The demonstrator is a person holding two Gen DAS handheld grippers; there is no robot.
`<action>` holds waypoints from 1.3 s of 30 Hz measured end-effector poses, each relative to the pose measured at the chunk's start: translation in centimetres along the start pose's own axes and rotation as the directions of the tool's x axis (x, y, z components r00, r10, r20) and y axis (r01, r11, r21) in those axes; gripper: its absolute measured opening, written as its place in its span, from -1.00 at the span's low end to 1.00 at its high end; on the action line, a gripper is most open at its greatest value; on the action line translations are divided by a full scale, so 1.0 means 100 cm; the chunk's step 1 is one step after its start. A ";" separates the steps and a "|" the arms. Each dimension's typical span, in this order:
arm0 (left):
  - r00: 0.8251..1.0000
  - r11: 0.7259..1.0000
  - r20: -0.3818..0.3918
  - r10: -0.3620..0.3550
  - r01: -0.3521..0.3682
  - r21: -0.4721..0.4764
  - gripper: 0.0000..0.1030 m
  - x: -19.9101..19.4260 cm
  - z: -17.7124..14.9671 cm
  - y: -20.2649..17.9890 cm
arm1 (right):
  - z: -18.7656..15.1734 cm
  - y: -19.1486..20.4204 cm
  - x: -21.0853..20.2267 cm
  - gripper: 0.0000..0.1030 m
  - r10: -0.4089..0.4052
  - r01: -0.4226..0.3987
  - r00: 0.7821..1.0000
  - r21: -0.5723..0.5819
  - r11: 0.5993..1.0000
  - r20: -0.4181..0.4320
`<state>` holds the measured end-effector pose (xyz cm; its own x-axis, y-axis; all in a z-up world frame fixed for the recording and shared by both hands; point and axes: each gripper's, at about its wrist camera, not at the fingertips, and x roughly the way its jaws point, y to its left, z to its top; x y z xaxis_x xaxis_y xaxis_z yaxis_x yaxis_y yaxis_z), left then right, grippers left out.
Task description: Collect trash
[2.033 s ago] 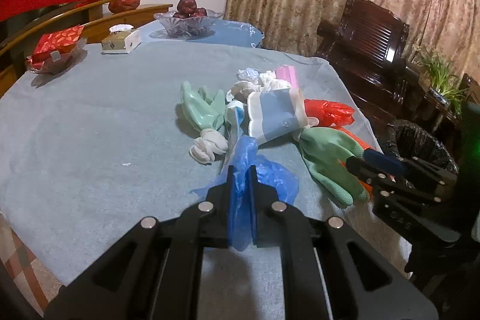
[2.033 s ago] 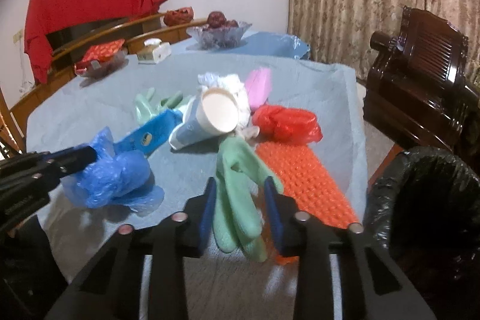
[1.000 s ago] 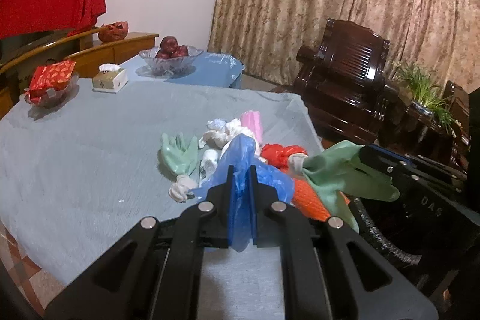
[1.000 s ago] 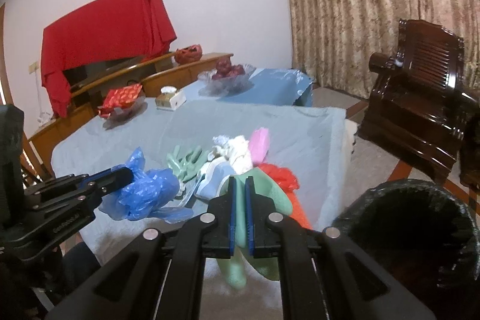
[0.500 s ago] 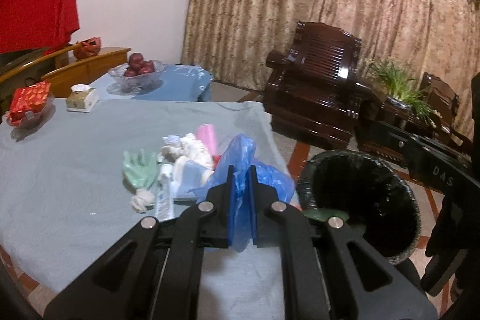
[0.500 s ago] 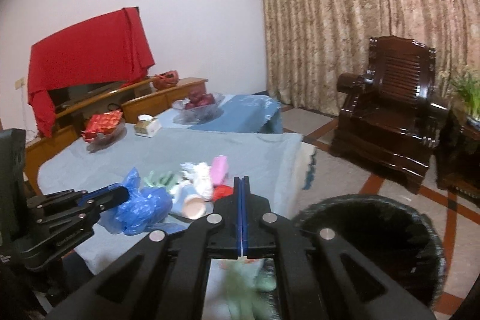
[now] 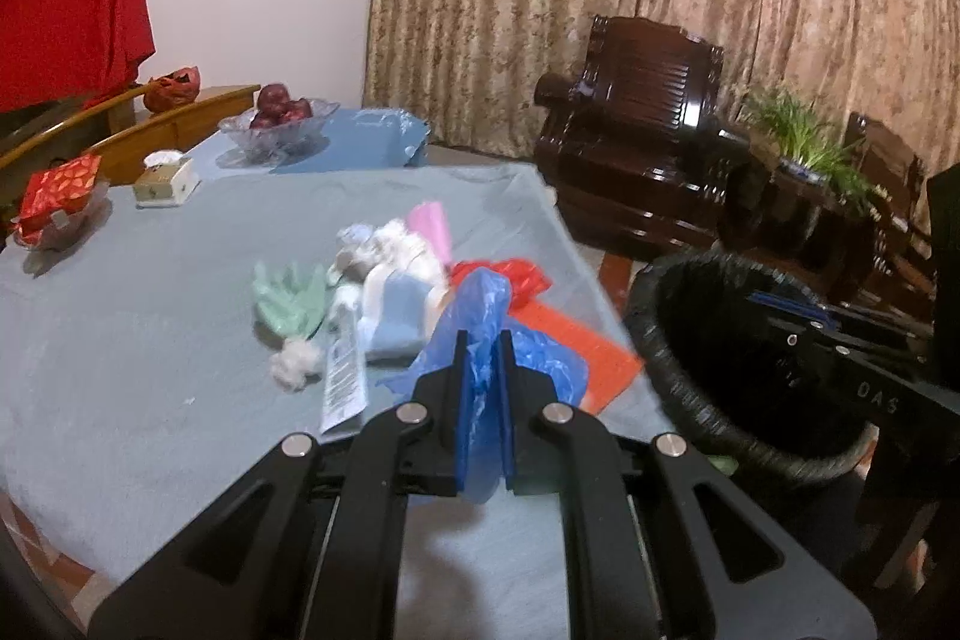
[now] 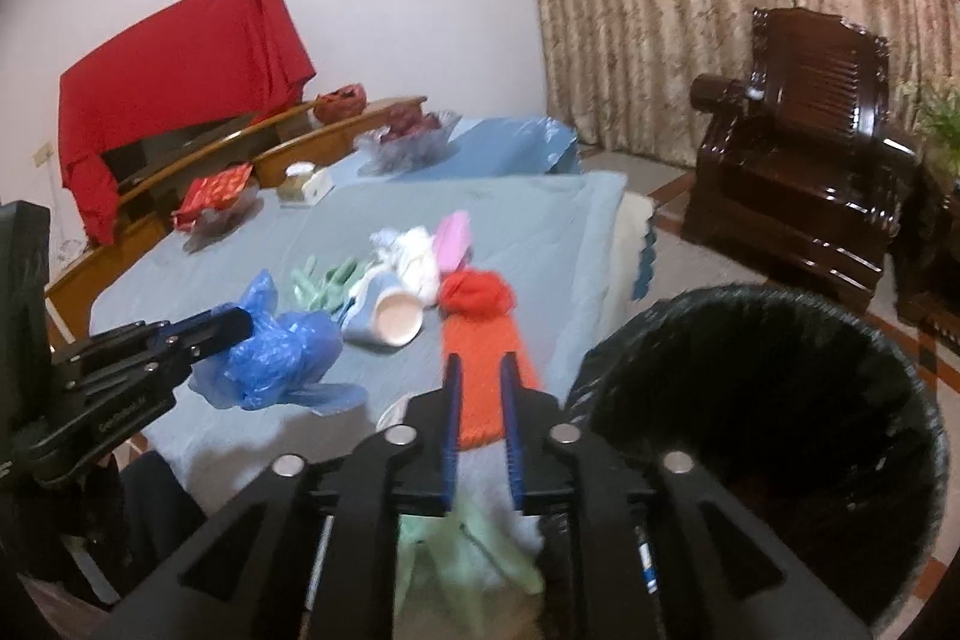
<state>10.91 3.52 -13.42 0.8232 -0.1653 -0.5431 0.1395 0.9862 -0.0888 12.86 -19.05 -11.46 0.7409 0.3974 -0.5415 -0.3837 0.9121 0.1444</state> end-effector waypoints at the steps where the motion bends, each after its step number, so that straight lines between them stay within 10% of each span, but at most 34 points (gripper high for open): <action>1: 1.000 1.000 -0.009 0.004 -0.004 -0.002 -0.86 0.001 -0.005 0.003 | -0.006 0.005 0.006 -0.67 0.008 -0.008 1.000 -0.003 1.000 -0.009; 24: 0.994 0.998 -0.099 0.042 -0.048 -0.052 -0.86 0.021 -0.045 0.035 | -0.070 0.031 0.072 0.14 -0.010 -0.013 0.981 -0.118 0.993 -0.194; 30: 0.993 0.997 -0.107 0.050 -0.056 -0.058 -0.86 0.022 -0.045 0.036 | -0.072 0.033 0.075 -0.60 -0.026 -0.007 0.974 -0.144 0.990 -0.224; 39: 0.994 0.996 -0.101 0.047 -0.053 -0.065 -0.86 0.021 -0.041 0.034 | -0.054 0.033 0.059 -0.82 -0.011 -0.012 0.984 -0.132 0.991 -0.177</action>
<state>10.88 6.56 -18.24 0.7693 -0.1180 -0.6279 0.0590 0.9917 -0.1141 13.00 -14.20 -18.67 0.6360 0.3629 -0.6810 -0.4621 0.8859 0.0406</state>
